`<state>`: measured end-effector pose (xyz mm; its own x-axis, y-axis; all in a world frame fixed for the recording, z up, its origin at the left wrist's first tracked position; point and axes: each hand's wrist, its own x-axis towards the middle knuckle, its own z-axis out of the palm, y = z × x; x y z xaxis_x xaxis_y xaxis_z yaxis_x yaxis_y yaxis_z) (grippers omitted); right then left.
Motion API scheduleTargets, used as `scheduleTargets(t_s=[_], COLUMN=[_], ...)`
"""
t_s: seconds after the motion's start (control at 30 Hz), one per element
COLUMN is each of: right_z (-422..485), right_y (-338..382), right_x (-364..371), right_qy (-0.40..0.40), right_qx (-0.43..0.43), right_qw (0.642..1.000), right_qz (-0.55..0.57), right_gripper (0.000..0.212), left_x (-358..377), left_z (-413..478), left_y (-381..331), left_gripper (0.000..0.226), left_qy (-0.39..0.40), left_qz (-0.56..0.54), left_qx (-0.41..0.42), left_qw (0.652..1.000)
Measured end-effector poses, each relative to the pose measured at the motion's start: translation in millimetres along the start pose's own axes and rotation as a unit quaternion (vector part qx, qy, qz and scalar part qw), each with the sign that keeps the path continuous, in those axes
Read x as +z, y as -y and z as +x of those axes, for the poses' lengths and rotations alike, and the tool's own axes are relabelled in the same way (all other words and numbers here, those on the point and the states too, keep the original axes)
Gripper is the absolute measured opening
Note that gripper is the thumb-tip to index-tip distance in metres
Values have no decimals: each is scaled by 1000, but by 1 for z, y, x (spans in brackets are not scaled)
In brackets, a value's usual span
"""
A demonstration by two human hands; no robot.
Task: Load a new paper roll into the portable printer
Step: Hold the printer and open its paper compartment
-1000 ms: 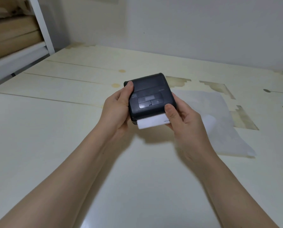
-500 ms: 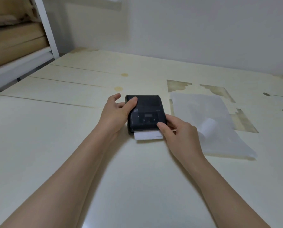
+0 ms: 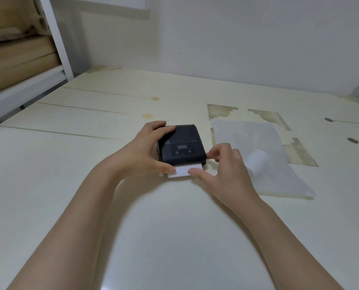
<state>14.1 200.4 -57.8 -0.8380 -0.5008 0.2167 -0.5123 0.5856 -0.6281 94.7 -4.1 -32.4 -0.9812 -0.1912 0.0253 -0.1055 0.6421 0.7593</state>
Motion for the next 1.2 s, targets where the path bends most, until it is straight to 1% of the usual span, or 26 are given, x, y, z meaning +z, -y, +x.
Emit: scheduleTargets(t_s=[0.07, 0.13, 0.23, 0.3, 0.4, 0.5, 0.57, 0.6, 0.67, 0.8, 0.83, 0.9, 1.0, 1.03, 1.07, 1.13, 1.17, 1.2], right_z=[0, -1, 0, 1, 1, 2, 3, 3, 3, 3, 3, 1, -1, -2, -2, -1, -1, -1], right_y=[1, 2, -1, -3, -3, -6, -8, -8, -9, -8, -7, -5, -1, -1, -1, -1, -1, 0], right_x=[-1, 0, 2, 4, 8, 15, 17, 18, 19, 21, 21, 22, 22, 22, 23, 23, 22, 19], right_qy=[8, 10, -17, -37, -55, -80, -94, -99, -107, -118, -122, -125, -127, -129, -132, -137, -141, -149], right_qx=[-15, -31, -79, -111, -145, -160, -158, -156, -158, -165, -166, -168, -175, -178, -182, -190, -193, -196], right_qw=[999, 997, 993, 988, 980, 975, 974, 974, 972, 970, 969, 968, 966, 965, 963, 960, 959, 957], right_qz=[-42, -67, -81, -99, -121, -136, -130, -129, -134, -136, -135, -137, -142, -144, -147, -153, -153, -151], right_gripper=[59, 54, 41, 34, 30, 25, 23, 23, 24, 23, 22, 21, 19, 18, 17, 18, 18, 18], left_x=[-1, -3, -6, -10, -11, -4, 1, 3, 3, 0, -1, -1, -1, 0, 1, 3, 5, 8], left_z=[0, 1, 5, 9, 19, 29, 37, 42, 51, 61, 63, 65, 63, 60, 57, 55, 54, 52], left_y=[0, 0, -1, -3, -4, -12, -21, -25, -30, -35, -37, -40, -42, -43, -42, -38, -37, -41], left_gripper=[99, 100, 98, 89, 79, 82, 66, 62, 68, 99, 102, 98, 88, 89, 98, 130, 135, 129], left_qy=[-28, -61, -99, -121, -140, -169, -189, -206, -229, -221, -221, -219, -205, -201, -194, -183, -193, -215], left_qz=[8, 0, -74, -143, -232, -319, -352, -361, -362, -392, -392, -390, -382, -377, -374, -369, -366, -351], left_qx=[11, 16, 10, -11, -68, -132, -147, -157, -189, -237, -249, -255, -244, -240, -236, -233, -236, -237], left_qw=[1000, 998, 992, 982, 960, 923, 905, 896, 884, 861, 858, 857, 868, 872, 876, 881, 879, 880])
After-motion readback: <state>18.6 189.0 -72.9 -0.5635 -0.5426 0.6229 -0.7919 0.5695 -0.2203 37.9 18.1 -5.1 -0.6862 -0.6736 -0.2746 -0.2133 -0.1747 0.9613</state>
